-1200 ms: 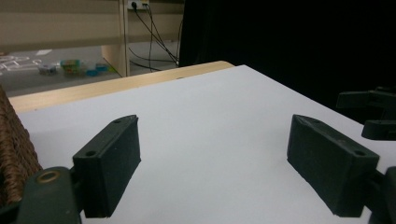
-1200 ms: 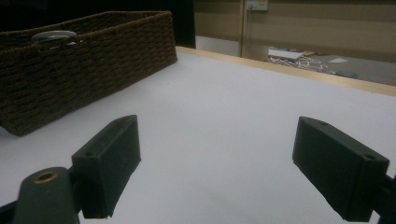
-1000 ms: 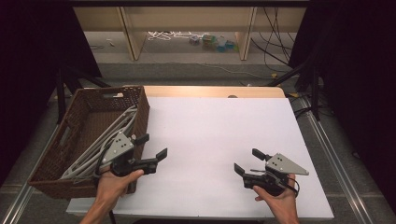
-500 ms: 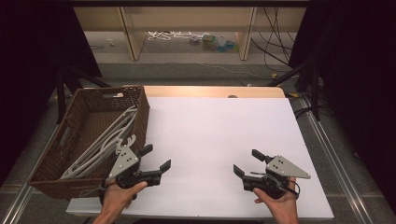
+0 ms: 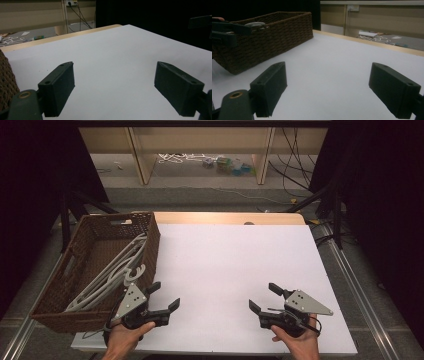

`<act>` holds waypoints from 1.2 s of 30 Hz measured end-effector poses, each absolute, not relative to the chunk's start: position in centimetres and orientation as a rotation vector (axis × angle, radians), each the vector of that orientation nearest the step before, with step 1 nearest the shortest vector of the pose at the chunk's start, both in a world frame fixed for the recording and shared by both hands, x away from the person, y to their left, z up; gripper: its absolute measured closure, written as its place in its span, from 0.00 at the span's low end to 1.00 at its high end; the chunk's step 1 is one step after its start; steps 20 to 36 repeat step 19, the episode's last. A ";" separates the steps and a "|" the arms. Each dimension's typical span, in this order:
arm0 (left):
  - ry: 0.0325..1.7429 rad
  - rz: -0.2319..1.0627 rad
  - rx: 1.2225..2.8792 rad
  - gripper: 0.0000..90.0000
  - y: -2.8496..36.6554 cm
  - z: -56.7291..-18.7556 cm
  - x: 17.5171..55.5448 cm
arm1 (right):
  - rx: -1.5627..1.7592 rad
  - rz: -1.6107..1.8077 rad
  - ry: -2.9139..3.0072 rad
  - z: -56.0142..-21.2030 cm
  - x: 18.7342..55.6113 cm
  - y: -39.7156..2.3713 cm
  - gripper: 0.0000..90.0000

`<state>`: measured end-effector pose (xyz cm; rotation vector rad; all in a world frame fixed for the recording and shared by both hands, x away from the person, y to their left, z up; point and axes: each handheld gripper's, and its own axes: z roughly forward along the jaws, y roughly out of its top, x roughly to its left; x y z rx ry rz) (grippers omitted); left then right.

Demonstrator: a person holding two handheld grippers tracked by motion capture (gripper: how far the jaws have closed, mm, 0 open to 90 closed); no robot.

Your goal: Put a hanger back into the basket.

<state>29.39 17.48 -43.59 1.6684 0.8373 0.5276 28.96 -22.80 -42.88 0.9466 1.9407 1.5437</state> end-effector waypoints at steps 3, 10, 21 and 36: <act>0.840 0.527 1.667 0.18 17.5 -43.6 29.4 | 0.970 1.550 1.976 -42.9 28.9 -22.7 0.18; 0.828 0.527 1.664 0.18 17.5 -43.7 29.6 | 0.935 1.535 1.954 -43.0 29.2 -22.9 0.18; 0.835 0.522 1.658 0.18 17.5 -43.7 29.6 | 0.940 1.535 1.956 -43.0 29.2 -22.7 0.18; 0.835 0.522 1.658 0.18 17.5 -43.7 29.6 | 0.940 1.535 1.956 -43.0 29.2 -22.7 0.18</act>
